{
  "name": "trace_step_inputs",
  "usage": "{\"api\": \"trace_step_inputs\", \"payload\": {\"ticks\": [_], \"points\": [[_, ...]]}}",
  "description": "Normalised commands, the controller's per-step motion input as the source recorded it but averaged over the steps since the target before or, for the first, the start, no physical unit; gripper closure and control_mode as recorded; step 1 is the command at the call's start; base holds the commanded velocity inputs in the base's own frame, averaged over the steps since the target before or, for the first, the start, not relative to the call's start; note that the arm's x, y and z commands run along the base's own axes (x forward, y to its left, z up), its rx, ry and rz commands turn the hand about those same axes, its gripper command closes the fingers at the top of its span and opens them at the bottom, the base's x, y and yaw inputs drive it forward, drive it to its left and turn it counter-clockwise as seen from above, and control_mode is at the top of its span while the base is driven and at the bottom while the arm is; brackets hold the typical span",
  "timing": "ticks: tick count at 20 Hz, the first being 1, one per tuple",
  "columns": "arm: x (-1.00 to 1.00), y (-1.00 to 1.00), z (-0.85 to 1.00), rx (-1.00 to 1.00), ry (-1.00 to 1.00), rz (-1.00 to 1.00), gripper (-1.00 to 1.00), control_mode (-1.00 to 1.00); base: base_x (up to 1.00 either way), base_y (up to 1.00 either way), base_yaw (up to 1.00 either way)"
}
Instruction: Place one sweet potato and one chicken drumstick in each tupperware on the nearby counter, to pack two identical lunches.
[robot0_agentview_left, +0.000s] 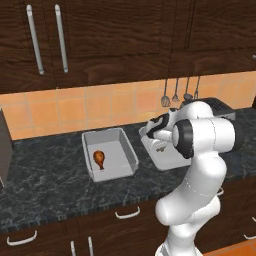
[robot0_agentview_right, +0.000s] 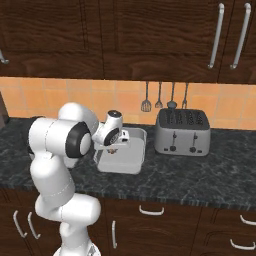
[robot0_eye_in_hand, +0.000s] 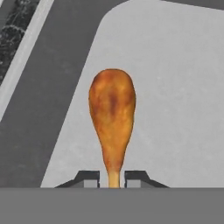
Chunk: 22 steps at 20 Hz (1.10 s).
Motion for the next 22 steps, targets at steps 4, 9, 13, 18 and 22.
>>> {"api": "trace_step_inputs", "payload": {"ticks": [4,9,13,18,22], "points": [[-0.13,0.00,-0.04,0.00,-0.04,0.00,-1.00,-1.00,0.00,0.00,0.00],[-0.41,0.01,0.34,0.00,-0.05,0.00,-1.00,-1.00,0.00,0.00,0.00],[-0.76,0.17,0.76,0.00,-0.09,-0.01,-1.00,-1.00,0.00,0.00,0.00],[-0.81,0.22,0.84,0.00,-0.06,-0.04,-1.00,-1.00,0.00,0.00,0.00],[-0.91,0.00,0.77,0.00,-0.23,-0.07,-1.00,-1.00,0.00,0.00,0.00]]}}
